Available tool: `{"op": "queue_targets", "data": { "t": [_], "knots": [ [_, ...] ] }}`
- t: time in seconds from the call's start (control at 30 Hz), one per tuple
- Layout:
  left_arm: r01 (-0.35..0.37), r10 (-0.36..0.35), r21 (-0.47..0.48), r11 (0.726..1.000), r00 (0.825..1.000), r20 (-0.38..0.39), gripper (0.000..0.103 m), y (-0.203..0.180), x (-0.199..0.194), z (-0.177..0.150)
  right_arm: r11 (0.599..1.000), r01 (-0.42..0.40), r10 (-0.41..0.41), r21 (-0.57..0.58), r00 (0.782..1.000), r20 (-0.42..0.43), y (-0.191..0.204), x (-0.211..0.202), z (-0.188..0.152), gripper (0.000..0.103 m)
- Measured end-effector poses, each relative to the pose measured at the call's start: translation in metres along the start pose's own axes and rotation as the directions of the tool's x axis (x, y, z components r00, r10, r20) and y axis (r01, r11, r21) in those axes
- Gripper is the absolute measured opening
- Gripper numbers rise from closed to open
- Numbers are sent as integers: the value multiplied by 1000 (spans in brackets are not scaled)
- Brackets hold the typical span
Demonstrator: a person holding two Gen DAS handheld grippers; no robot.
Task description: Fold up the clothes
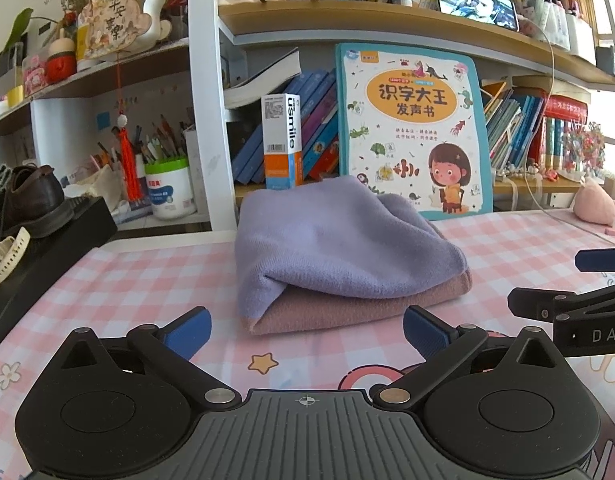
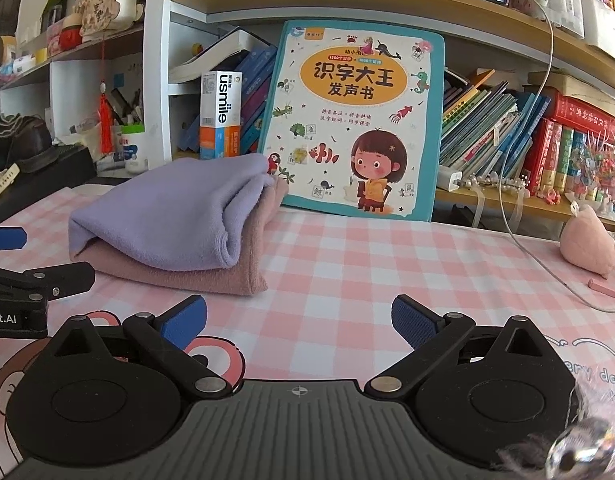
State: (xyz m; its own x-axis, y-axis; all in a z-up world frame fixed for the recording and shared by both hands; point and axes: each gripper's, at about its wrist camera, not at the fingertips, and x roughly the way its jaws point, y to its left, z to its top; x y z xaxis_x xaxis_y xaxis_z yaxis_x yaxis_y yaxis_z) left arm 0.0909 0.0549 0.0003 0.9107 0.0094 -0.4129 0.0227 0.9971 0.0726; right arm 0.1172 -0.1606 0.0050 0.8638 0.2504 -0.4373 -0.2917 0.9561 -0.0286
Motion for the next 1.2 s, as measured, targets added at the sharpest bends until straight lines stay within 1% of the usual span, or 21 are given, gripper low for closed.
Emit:
{"op": "queue_targets", "data": {
  "t": [1.2],
  "knots": [
    [1, -1, 7, 1000, 1000, -9, 103, 0, 1, 0, 1000, -1, 1, -8, 1000, -7, 1, 2, 1, 100]
  ]
}}
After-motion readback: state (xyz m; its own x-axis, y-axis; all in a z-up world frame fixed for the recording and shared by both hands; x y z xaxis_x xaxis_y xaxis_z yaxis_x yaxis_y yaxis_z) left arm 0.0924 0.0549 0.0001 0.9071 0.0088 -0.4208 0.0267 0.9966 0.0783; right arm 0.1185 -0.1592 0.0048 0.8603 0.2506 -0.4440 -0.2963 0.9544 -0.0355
